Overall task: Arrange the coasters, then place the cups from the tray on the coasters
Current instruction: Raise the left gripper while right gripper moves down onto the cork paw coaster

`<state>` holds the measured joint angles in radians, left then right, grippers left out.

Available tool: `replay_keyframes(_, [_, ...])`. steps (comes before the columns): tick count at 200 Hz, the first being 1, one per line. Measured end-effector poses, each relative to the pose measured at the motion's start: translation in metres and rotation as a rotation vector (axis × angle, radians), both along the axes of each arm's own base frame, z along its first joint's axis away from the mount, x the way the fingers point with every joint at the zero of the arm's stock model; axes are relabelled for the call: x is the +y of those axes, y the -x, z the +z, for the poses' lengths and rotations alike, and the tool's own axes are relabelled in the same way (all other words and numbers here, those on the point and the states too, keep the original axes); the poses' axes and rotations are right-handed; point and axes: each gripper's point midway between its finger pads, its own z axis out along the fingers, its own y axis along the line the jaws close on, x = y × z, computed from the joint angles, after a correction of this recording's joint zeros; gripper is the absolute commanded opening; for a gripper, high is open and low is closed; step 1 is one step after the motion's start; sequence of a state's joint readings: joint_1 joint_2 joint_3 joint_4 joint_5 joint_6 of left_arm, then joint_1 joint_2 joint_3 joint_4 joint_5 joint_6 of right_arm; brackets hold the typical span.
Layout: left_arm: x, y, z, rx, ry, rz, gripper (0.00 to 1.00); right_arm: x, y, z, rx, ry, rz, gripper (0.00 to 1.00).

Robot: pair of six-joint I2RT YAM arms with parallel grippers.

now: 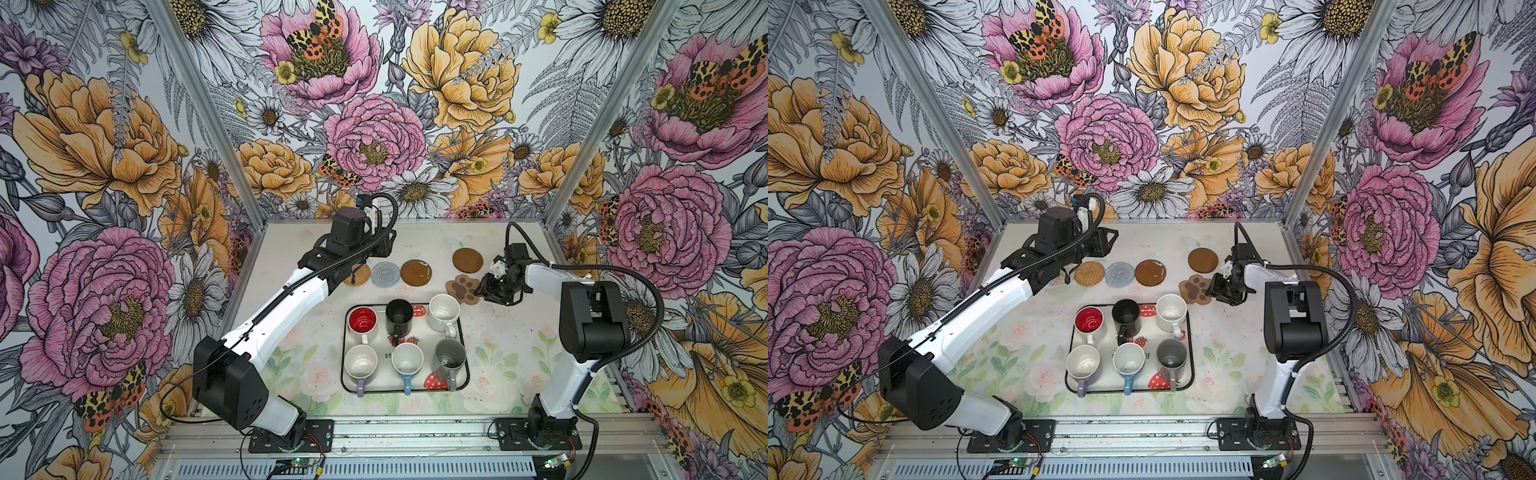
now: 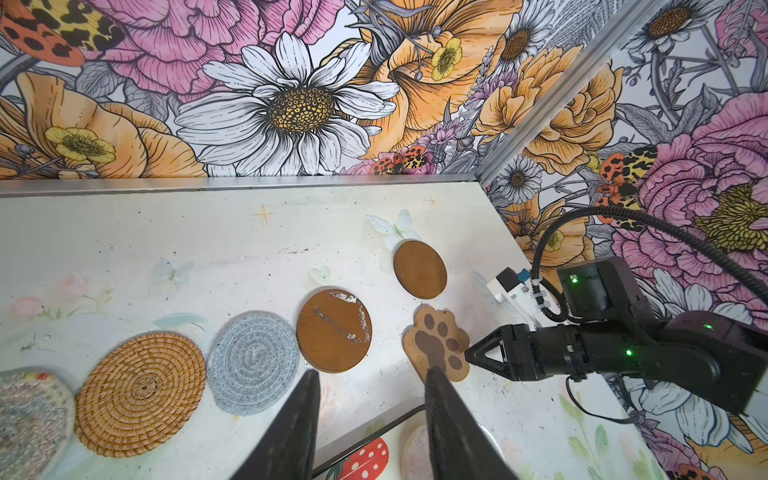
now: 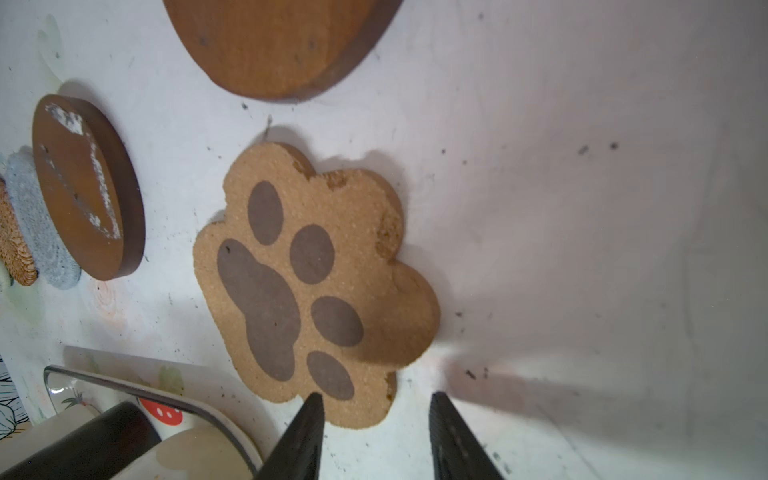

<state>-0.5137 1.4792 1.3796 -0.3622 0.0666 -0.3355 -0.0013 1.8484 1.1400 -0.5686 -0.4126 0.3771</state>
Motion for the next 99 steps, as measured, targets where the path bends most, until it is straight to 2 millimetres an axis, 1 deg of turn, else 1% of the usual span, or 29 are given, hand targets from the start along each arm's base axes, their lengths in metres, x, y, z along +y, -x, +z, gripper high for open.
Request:
replay_keyframes(13, [-0.001, 0.0, 0.001, 0.001, 0.005, 0.0, 0.43, 0.002, 0.003, -0.004, 0.001, -0.012, -0.005, 0.43])
replay_keyframes(50, [-0.002, 0.001, 0.0, 0.0, 0.007, -0.003, 0.43, 0.008, 0.0, -0.003, -0.034, -0.054, -0.027, 0.4])
replay_keyframes(99, [-0.003, 0.002, -0.008, 0.013, 0.008, -0.002, 0.43, 0.028, -0.006, -0.004, -0.055, -0.084, -0.006, 0.36])
